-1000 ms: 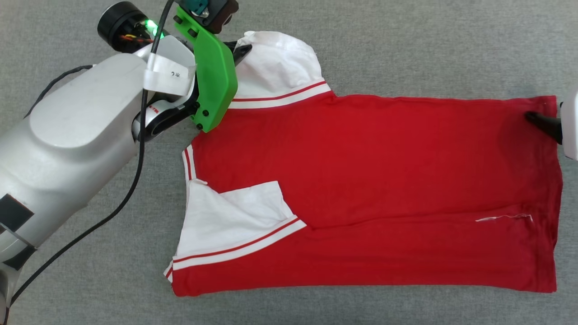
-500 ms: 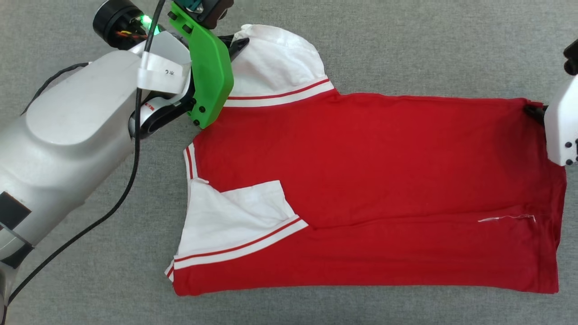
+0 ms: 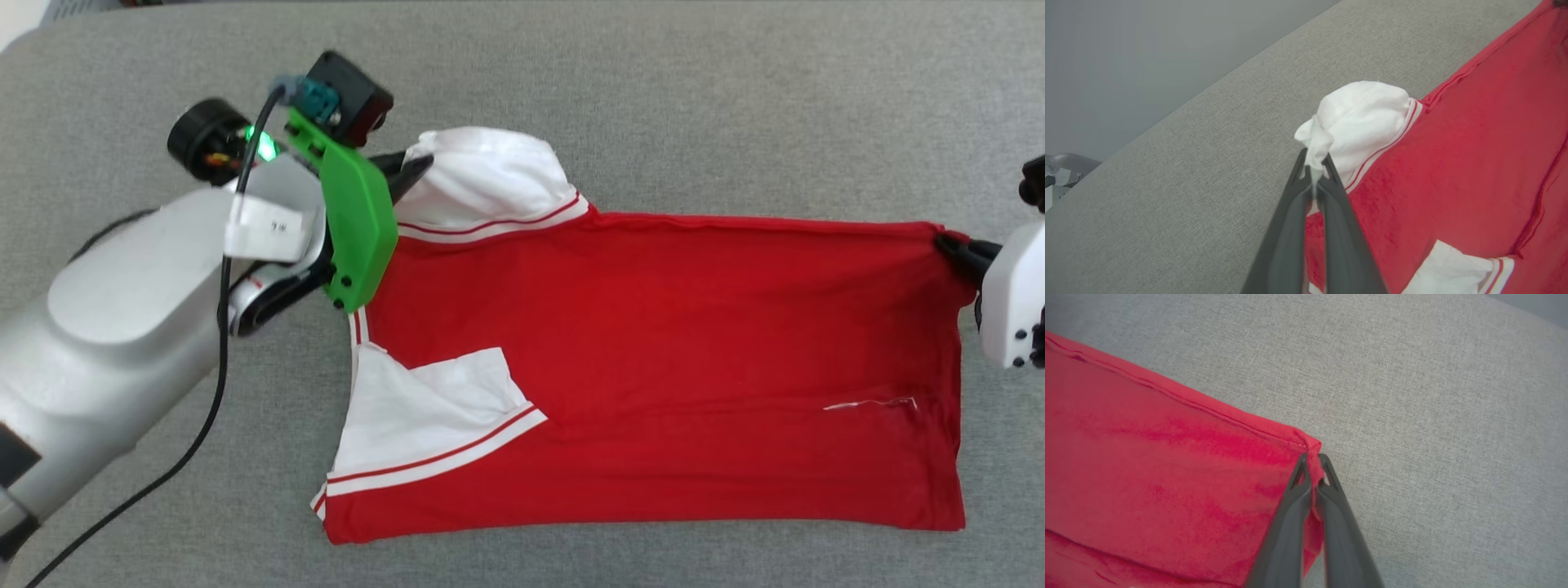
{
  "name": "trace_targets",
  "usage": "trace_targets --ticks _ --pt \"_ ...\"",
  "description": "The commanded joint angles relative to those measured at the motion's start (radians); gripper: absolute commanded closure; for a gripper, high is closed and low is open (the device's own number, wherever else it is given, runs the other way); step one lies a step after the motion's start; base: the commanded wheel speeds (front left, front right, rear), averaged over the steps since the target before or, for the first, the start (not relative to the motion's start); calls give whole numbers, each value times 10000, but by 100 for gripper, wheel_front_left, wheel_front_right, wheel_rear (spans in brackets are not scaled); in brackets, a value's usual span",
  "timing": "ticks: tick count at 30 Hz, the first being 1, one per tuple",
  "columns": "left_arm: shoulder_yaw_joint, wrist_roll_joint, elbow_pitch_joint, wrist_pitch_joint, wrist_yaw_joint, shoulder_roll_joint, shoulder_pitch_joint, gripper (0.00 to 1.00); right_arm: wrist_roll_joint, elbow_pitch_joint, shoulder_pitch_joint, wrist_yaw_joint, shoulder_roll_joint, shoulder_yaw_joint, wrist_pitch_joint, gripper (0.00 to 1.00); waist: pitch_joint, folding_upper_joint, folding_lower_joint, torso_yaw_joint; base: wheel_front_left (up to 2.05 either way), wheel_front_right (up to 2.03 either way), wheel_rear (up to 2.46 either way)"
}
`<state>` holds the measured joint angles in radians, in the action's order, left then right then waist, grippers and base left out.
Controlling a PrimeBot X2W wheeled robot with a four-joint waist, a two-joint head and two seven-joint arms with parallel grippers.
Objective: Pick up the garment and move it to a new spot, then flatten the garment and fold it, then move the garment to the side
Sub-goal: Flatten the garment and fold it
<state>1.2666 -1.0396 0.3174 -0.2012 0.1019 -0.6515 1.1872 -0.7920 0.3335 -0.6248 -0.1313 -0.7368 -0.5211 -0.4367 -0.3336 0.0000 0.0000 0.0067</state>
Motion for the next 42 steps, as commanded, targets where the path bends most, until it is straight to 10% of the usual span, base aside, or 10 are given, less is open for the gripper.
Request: trace_targets --ticks 1,23,37,38,39,40,42 --pt "9 -75 -194 116 -187 -190 -381 100 -125 -159 298 6 -71 1 285 100 427 0 0 -20 0 0 0" --pt "112 -378 -2995 788 -2302 -1527 -5007 100 -306 -1318 4188 6 -116 980 1912 100 1761 0 0 296 0 0 0" --pt "85 -712 -1946 1190 -2177 -882 -6318 99 -26 -1098 5810 6 849 1817 1701 100 1565 0 0 304 0 0 0" --pt "49 -701 -1826 1298 -2193 -826 -6323 58 7 -1044 5794 6 930 1830 1717 82 1558 0 0 297 0 0 0" --pt "19 -645 -1732 1420 -2230 -791 -6316 0 23 -1010 5783 6 986 1844 1729 36 1563 0 0 293 0 0 0" --pt "-22 -612 -1635 1564 -2267 -753 -6331 0 19 -1000 5770 6 1058 1873 1778 0 1590 0 0 283 0 0 0" --pt "-91 -504 -1548 1841 -2349 -742 -6345 0 -52 -1069 5756 6 1124 1963 1870 0 1684 0 0 280 0 0 0"
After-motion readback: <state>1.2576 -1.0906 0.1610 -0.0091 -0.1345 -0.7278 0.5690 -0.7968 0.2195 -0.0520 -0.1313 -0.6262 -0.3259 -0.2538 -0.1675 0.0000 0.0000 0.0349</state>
